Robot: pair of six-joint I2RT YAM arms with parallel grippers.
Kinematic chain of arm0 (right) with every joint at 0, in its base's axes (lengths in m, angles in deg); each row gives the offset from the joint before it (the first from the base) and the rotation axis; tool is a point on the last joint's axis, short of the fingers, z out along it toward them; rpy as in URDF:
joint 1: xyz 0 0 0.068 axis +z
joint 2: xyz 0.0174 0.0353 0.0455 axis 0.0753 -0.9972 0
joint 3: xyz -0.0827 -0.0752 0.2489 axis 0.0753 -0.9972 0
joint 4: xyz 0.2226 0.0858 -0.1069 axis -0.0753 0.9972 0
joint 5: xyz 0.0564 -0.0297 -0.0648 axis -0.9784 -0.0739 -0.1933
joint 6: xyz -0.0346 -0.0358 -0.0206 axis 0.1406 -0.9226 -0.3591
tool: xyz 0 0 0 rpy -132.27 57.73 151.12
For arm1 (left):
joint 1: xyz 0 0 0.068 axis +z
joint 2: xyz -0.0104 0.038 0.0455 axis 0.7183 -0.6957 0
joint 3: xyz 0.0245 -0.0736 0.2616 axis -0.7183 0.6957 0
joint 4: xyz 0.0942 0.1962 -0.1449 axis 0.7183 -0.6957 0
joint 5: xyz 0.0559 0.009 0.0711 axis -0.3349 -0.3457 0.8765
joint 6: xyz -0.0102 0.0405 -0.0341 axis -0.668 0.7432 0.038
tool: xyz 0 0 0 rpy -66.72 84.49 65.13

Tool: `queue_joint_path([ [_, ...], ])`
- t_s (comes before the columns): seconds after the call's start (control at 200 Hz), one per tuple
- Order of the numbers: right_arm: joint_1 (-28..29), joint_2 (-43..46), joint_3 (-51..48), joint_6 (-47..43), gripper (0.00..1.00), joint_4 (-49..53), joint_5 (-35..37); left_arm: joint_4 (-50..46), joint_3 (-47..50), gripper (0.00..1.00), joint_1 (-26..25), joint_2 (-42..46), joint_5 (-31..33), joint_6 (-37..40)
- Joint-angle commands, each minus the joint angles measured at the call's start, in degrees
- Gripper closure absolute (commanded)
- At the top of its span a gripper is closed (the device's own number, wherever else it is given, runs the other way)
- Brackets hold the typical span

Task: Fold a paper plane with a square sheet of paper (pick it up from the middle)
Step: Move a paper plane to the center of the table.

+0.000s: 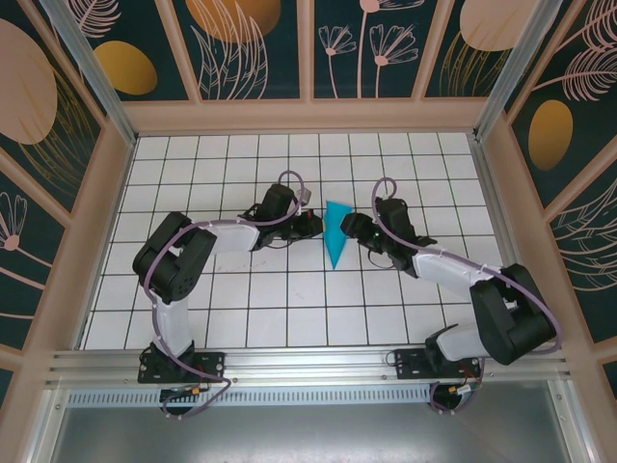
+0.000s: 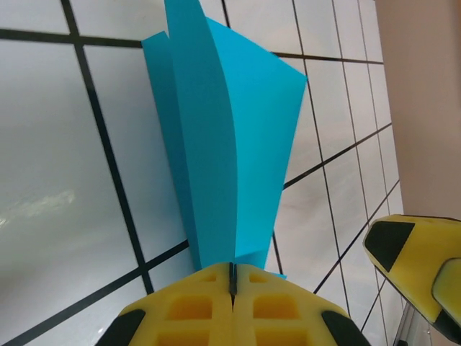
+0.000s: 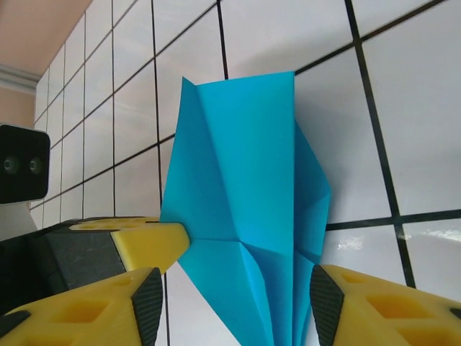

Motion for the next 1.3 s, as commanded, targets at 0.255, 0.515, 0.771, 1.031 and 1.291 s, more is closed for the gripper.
queue_joint_path([
  [0.255, 3.32, -8.44, 6.71, -4.33, 0.52, 0.18, -5.14, -1.89, 2.60, 1.00, 0.46, -0.33, 7.02, 0.64],
  [0.515, 4.57, -13.36, 10.62, -5.50, 0.54, 3.59, -4.10, -3.02, 2.56, 1.00, 0.56, -0.90, 7.69, 0.57],
  [0.771, 5.24, -15.02, 12.70, -6.88, 0.55, 5.14, -4.03, -3.52, 2.38, 1.00, 0.61, -1.16, 7.50, 0.99],
  [1.031, 5.38, -17.02, 13.47, -6.74, 0.54, 8.06, -1.68, -4.61, 2.12, 1.00, 0.67, -1.84, 8.12, 0.79],
  [1.291, 5.85, -17.95, 14.58, -7.44, 0.50, 11.07, 0.96, -5.49, 1.94, 1.00, 0.79, -2.56, 8.72, 0.45],
])
